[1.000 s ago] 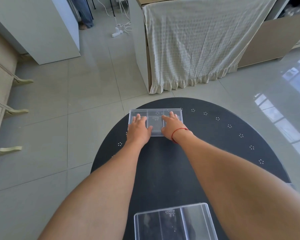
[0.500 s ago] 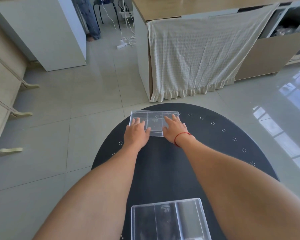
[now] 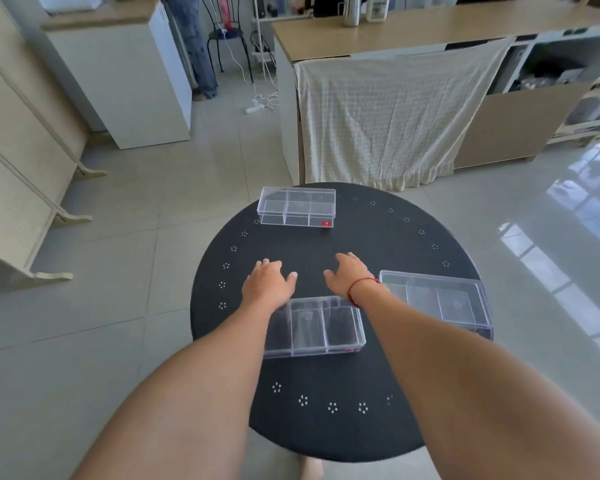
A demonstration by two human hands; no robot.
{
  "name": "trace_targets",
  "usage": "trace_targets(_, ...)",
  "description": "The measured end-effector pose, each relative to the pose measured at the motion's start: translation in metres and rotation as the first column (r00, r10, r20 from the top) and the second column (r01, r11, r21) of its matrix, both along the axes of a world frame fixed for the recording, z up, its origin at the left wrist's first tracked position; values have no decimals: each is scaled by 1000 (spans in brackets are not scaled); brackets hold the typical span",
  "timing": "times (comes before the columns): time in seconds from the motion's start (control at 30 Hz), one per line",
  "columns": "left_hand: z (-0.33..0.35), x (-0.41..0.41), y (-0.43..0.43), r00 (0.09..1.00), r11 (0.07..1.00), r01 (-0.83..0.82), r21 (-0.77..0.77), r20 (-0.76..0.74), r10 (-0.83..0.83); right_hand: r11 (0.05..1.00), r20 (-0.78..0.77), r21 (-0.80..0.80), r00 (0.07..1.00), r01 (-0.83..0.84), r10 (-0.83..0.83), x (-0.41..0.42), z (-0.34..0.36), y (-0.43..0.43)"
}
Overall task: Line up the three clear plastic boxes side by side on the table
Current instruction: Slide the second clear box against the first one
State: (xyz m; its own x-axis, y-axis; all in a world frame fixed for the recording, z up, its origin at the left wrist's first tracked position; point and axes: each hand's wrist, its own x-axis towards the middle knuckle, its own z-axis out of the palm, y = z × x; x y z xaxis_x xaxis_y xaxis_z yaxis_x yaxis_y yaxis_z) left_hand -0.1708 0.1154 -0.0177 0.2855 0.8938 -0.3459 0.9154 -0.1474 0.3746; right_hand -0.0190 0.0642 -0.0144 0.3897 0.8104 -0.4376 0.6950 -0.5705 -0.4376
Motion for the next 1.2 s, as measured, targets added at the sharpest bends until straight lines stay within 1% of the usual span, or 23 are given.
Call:
trace_targets(0.13, -14, -24, -40, 995, 994, -95, -52, -37, 93, 995, -46, -78, 997, 55, -59, -14, -21, -38)
trace_targets(0.23, -30, -35, -53, 965, 953, -261, -154, -53, 256, 979, -91, -119, 981, 163, -174, -21, -34, -53)
trace_targets(0.3, -39, -38, -57, 928, 894, -362, -263, -11, 373, 952, -170, -169, 944, 254, -282, -22, -42, -59)
trace_targets(0.37, -43, -36, -59, 888, 839, -417, -349, 39, 458, 929, -215, -215, 914, 300, -345, -22, -47, -63)
trace_targets(0.47, -42, -30, -57, 834, 799, -475, -370, 103, 543, 916, -245, -178, 886, 358, -394, -19, -50, -64)
trace_targets(0.57, -32, -24, -46, 821, 805, -482, -346, 143, 553, 911, -247, -156, 878, 381, -409, -16, -41, -56)
trace_targets(0.7, -15, -18, -20, 819, 824, -486, -292, 177, 546, 924, -255, -106, 888, 368, -383, -8, -22, -28)
trace_targets(0.87, 2, -7, 20, 830, 842, -475, -257, 188, 525, 923, -264, -64, 886, 378, -381, 2, -7, 15)
trace_targets(1.03, 1, -4, 60, 846, 854, -455, -251, 177, 503, 917, -278, -83, 875, 390, -397, 3, -12, 55)
trace_targets(1.2, -19, -5, 94, 872, 870, -398, -292, 175, 458, 903, -288, -110, 856, 416, -429, 1, -29, 84)
